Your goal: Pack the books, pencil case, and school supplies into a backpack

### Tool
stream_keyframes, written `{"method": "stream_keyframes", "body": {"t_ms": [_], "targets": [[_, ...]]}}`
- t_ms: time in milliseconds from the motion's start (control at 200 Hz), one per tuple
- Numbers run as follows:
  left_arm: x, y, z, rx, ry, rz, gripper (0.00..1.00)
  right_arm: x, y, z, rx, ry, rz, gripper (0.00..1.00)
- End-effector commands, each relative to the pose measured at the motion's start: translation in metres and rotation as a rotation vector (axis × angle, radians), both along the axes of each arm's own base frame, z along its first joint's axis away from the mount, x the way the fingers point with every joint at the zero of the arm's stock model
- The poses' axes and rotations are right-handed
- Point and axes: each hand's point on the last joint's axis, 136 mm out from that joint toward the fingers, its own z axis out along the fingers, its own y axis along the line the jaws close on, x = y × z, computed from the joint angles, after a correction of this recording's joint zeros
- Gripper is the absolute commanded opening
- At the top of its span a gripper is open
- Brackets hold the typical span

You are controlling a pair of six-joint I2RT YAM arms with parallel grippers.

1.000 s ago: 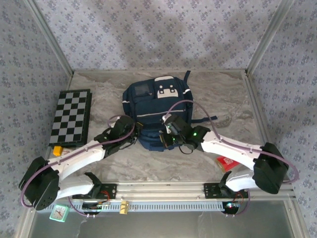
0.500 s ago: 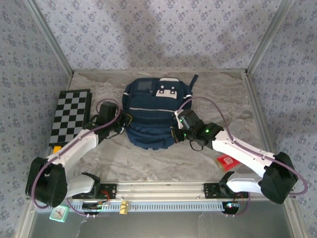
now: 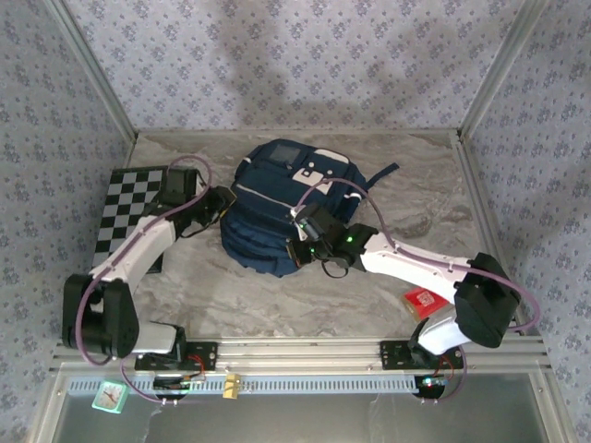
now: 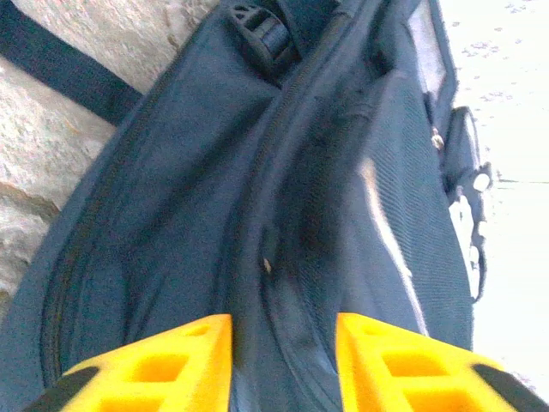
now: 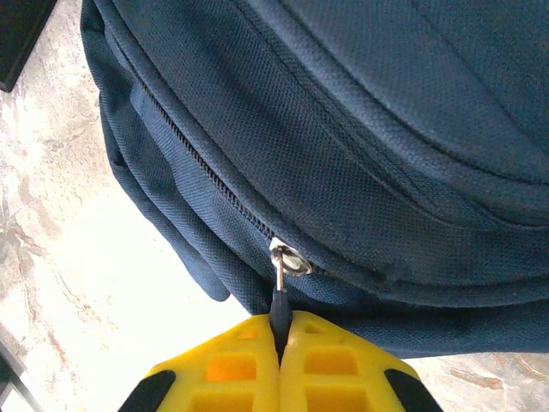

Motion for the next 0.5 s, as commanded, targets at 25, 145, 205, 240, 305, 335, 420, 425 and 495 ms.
{"method": "stream_keyframes", "body": {"t_ms": [25, 145, 205, 240, 305, 335, 420, 425, 495], "targets": [[-0.041, -0.022, 0.029, -0.118, -0.055, -0.013, 0.43, -0.002, 0.016, 0.012, 0.058, -0.002, 0.018, 0.00], [-0.066, -0.035, 0.024, -0.174, -0.038, 0.063, 0.49, 0.000, 0.013, 0.008, 0.041, -0.008, -0.002, 0.00], [-0.075, -0.043, 0.015, -0.225, 0.000, 0.090, 0.49, -0.002, 0.016, 0.009, 0.046, -0.007, 0.006, 0.00], [-0.078, -0.050, 0.011, -0.254, 0.006, 0.102, 0.49, -0.003, 0.017, 0.009, 0.048, -0.009, 0.012, 0.00], [-0.081, -0.060, 0.004, -0.284, 0.026, 0.126, 0.51, -0.002, 0.015, 0.007, 0.029, -0.011, 0.009, 0.00], [-0.081, -0.063, 0.000, -0.283, 0.038, 0.131, 0.51, -0.002, 0.014, 0.005, 0.023, -0.009, 0.006, 0.00], [-0.080, -0.076, -0.005, -0.283, 0.067, 0.128, 0.51, -0.003, 0.015, 0.003, 0.029, -0.002, 0.008, 0.00], [-0.080, -0.077, -0.005, -0.283, 0.068, 0.126, 0.51, -0.003, 0.015, 0.002, 0.030, -0.002, 0.008, 0.00], [-0.078, -0.092, -0.005, -0.300, 0.067, 0.122, 0.51, -0.005, 0.019, 0.002, 0.049, 0.007, 0.016, 0.00]]}}
